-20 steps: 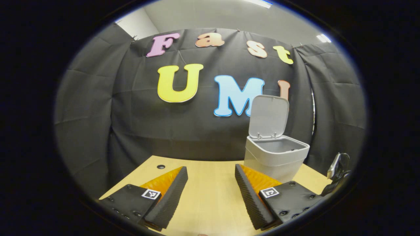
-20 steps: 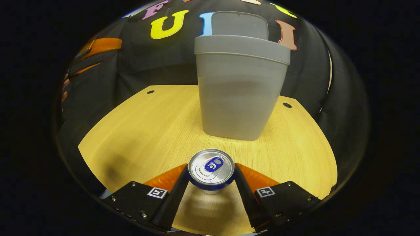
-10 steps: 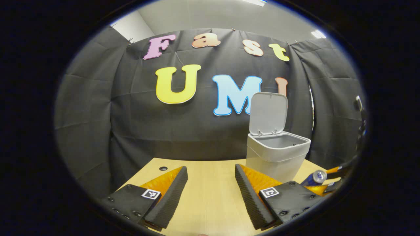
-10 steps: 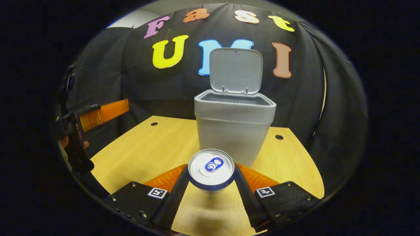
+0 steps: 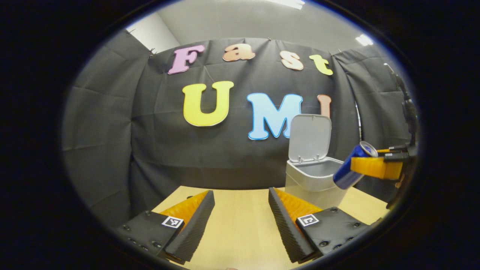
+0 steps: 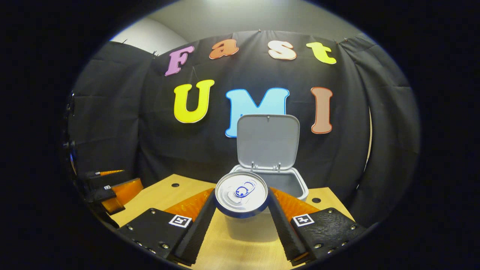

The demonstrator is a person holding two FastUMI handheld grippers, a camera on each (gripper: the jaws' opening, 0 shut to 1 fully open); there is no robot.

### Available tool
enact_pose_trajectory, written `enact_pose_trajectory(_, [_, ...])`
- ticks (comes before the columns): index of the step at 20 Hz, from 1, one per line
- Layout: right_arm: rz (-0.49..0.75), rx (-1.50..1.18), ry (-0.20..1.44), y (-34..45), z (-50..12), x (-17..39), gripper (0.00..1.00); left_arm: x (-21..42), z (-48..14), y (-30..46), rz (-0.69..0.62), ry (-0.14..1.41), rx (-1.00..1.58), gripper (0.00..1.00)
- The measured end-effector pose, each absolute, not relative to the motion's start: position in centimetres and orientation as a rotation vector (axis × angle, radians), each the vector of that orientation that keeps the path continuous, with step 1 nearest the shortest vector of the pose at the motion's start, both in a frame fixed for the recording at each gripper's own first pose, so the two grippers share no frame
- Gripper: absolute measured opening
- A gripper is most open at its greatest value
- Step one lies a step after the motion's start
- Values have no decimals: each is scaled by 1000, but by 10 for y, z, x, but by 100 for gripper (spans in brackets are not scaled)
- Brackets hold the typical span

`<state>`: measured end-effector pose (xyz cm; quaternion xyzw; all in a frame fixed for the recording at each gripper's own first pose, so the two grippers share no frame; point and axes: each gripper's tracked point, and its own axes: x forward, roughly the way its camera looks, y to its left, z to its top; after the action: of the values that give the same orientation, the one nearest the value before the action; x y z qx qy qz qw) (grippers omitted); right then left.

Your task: Press the lid of the desktop garbage bin to open it, pick up the crumpled paper on the desktop and throw it into the bin, then pick up the pop can on the desktop and drop it into the bin, and finally close the garbage bin lid.

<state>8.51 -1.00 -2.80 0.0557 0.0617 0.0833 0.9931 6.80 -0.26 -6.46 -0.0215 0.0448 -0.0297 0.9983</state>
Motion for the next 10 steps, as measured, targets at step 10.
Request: enact_pose_trajectory(10, [138,115,81,-14,-24,140,83,53,-61,-10,-51,83,-61,95])
